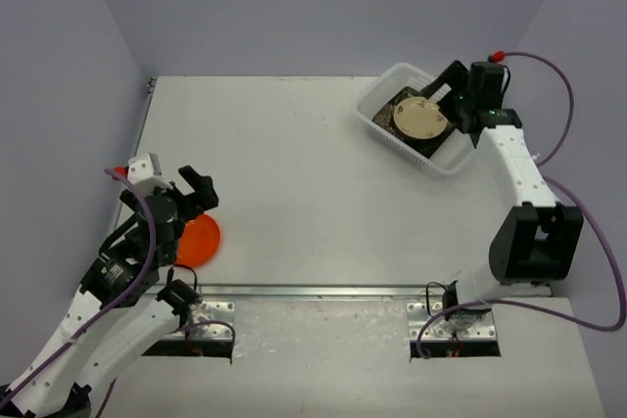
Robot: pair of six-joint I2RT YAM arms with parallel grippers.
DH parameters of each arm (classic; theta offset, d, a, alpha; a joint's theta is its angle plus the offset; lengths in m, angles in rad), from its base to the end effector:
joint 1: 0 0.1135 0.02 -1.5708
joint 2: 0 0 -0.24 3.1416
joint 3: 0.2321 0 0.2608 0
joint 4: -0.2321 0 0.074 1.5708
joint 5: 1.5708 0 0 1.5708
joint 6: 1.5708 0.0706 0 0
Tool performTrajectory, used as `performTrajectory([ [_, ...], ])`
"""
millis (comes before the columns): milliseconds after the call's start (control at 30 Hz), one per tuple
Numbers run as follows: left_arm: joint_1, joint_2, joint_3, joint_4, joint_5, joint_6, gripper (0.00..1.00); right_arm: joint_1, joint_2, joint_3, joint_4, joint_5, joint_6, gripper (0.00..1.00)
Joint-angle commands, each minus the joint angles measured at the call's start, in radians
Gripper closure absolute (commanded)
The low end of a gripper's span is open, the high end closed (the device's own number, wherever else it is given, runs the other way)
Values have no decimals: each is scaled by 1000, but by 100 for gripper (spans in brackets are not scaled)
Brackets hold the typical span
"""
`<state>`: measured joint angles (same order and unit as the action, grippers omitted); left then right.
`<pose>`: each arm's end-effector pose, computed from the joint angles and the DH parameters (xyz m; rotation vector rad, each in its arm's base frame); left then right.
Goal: Place the plates into the plastic bin on the countertop
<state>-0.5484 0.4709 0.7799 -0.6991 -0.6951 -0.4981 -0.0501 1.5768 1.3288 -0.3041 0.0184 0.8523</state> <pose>0.1501 -0.0387 0.3080 -0.3947 1.8251 -0.0382 0.4047 -0.0216 0.2735 0.9504 1.9360 0.4520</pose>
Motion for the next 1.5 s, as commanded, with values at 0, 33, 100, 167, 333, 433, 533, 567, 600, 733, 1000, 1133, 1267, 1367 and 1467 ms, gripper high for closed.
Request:
performTrajectory([
  [0, 10, -27, 24, -3, -73, -39, 0, 354, -247, -222, 225, -5, -174, 1],
  [33, 11, -33, 27, -11, -96, -49, 0, 434, -262, -261, 276, -28, -159, 1],
  [100, 11, -60, 26, -30, -130, -77, 0, 571, -277, -408, 396, -54, -101, 1],
  [167, 10, -80, 25, -36, -149, -85, 0, 723, -240, -483, 510, -55, -72, 1],
  [333, 10, -131, 22, -41, -158, -98, 0, 1015, 56, -420, 670, -100, -8, 1],
  [433, 11, -145, 20, -39, -155, -98, 0, 1100, 252, -315, 719, -135, 52, 3],
  [533, 10, -152, 19, -39, -152, -97, 0, 1143, 429, -198, 735, -150, 139, 6],
  [567, 11, -152, 19, -39, -152, -97, 0, 1147, 469, -169, 729, -151, 155, 7],
  [600, 11, -155, 19, -37, -152, -97, 0, 1147, 536, -140, 705, -154, 170, 10],
  [733, 11, -160, 17, -34, -150, -93, 0, 1146, 663, 25, 540, -111, 258, 17],
  [1000, 10, -171, 15, -30, -146, -90, 0, 1120, 814, 123, 465, -71, 380, 43],
  [1133, 11, -176, 14, -25, -141, -85, 0, 1092, 854, 125, 486, -79, 428, 69],
  [1267, 11, -178, 12, -25, -139, -83, 0, 1079, 899, 186, 471, -130, 431, 81],
  [1367, 10, -178, 12, -23, -138, -83, 0, 1076, 892, 206, 481, -161, 411, 90],
  [1467, 10, -178, 10, -22, -136, -82, 0, 1069, 862, 201, 505, -195, 400, 98],
])
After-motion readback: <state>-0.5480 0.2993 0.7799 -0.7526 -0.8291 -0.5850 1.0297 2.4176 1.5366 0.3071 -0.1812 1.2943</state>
